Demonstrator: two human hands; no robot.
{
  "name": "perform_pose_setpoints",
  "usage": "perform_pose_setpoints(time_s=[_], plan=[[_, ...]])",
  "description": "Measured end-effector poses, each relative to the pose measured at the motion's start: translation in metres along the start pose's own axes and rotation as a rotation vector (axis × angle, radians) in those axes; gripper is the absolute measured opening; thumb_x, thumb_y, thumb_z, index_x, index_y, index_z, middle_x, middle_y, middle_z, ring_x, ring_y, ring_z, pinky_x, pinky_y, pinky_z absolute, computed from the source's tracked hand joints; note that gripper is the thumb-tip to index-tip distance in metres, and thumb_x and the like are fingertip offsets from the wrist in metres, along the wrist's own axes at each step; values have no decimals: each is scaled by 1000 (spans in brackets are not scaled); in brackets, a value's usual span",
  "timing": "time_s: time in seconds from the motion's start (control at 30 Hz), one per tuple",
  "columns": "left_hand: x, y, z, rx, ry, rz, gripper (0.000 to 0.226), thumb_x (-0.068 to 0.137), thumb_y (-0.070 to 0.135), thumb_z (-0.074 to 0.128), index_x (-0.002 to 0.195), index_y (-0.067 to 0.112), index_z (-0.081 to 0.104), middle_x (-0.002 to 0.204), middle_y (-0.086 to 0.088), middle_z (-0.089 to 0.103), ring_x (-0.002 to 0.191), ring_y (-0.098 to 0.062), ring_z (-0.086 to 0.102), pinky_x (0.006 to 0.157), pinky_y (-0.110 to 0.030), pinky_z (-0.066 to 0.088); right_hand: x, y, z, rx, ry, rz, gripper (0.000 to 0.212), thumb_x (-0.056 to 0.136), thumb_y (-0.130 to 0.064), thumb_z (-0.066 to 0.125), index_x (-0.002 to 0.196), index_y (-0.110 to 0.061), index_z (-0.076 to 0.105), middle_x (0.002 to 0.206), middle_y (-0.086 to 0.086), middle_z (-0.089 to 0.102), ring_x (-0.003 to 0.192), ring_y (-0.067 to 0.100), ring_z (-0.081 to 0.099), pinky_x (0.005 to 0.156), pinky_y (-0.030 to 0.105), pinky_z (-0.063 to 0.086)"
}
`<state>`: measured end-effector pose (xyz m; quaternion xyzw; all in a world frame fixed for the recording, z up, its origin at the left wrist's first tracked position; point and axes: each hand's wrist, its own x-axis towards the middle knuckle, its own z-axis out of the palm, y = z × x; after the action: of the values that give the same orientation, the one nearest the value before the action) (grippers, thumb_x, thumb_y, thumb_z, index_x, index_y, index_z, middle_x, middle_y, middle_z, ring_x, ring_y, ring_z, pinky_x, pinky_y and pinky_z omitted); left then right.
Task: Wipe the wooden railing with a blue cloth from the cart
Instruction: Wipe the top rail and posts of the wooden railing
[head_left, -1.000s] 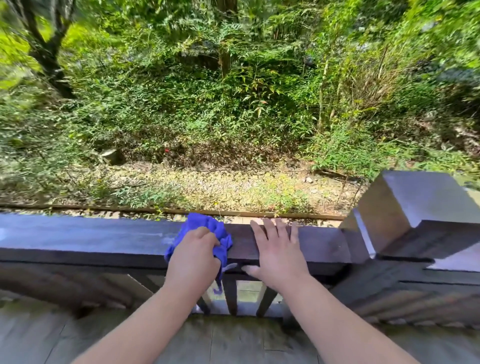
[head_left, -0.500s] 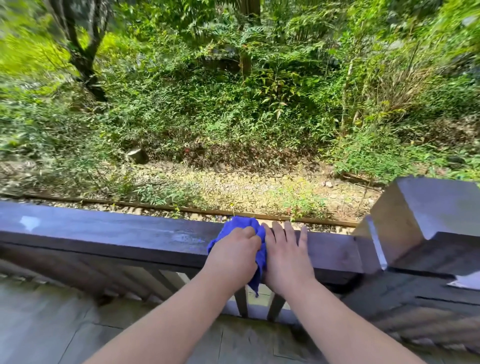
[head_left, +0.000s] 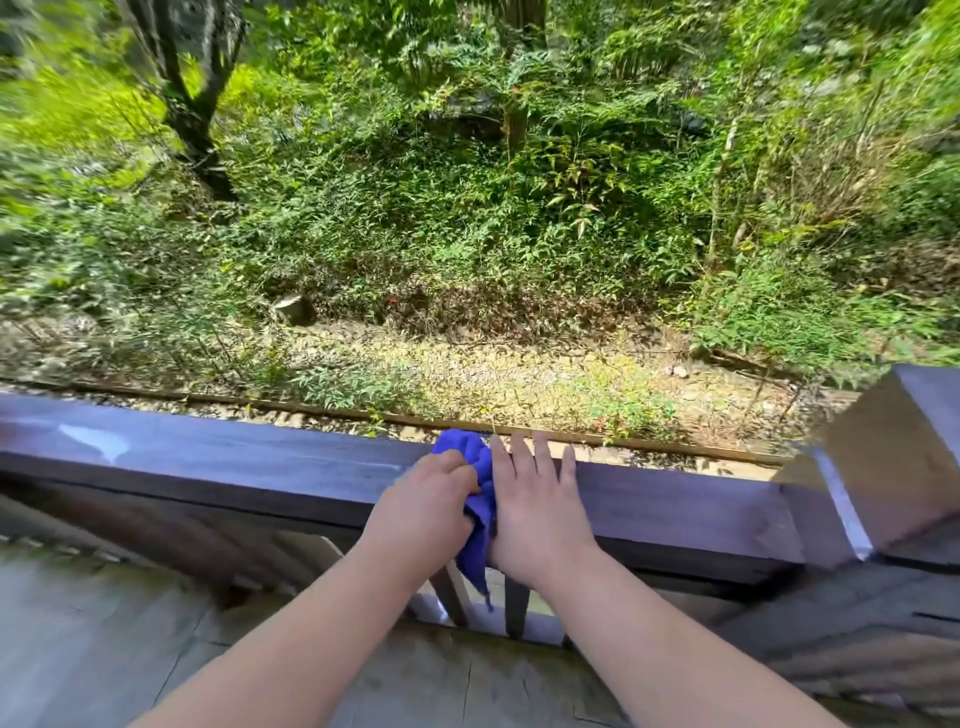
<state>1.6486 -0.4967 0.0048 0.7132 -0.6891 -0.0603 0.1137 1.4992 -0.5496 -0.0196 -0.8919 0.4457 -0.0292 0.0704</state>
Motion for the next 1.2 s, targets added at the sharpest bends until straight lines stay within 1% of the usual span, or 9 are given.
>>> perform_pose_setpoints(time_s=[0.2,0.3,0.47,0.6,0.77,0.9,1.0,1.1,1.2], plan=[[-14,-77,-22,-15,26,-71,29,74,10,53,96,26,63,101,11,53,99,-15,49,64,-32,41,24,-52,13,-25,-20,10,123,74,-77,57,161,-18,-6,170,17,6,155,44,-4,117,72,-8],[-23,-121,-35,-37,41,-108,31,75,8,53,97,26,65,100,12,52,98,-16,50,66,-34,47,40,-86,18,-27,-14,23,125,71,-81,58,161,-19,-4,170,17,6,154,45,-4,117,72,-8],[-33,-182,-53,-32,65,-116,31,74,9,55,94,29,66,97,13,52,90,-14,53,59,-30,38,69,-148,28,-40,-18,24,123,71,-82,58,160,-21,-2,170,16,8,154,45,-3,116,74,-5],[-43,-232,-65,-49,58,-143,28,75,10,56,93,29,66,98,13,53,89,-15,55,60,-30,37,84,-178,38,-60,-27,71,118,75,-80,58,161,-25,-1,171,12,7,155,44,-4,116,74,-8],[-54,-282,-82,-49,60,-159,26,75,12,57,92,29,66,99,12,55,95,-17,55,65,-32,43,85,-179,41,-90,-9,97,109,81,-76,56,162,-27,1,170,8,14,155,41,4,118,73,-1],[-55,-285,-83,-46,95,-165,20,74,13,58,87,26,67,93,10,55,89,-19,54,60,-31,37,86,-182,40,-99,-28,108,108,83,-76,54,161,-29,-5,171,8,10,155,40,1,118,73,-1],[-54,-275,-81,-29,109,-176,17,74,12,57,84,21,67,89,7,55,85,-20,53,58,-32,41,86,-183,39,-99,-28,113,108,84,-75,54,161,-28,-6,171,9,8,155,41,-1,118,73,-3],[-50,-261,-79,-29,72,-140,20,77,14,54,89,23,68,93,7,55,92,-19,53,65,-35,47,87,-185,39,-103,-26,121,109,83,-74,56,161,-27,-4,170,10,8,154,43,0,117,73,-7],[-42,-231,-71,-80,49,-75,25,78,13,52,94,25,68,96,9,55,97,-17,51,68,-30,42,86,-186,40,-118,-15,120,109,84,-71,59,161,-25,-4,170,11,8,154,43,-1,115,73,-10]])
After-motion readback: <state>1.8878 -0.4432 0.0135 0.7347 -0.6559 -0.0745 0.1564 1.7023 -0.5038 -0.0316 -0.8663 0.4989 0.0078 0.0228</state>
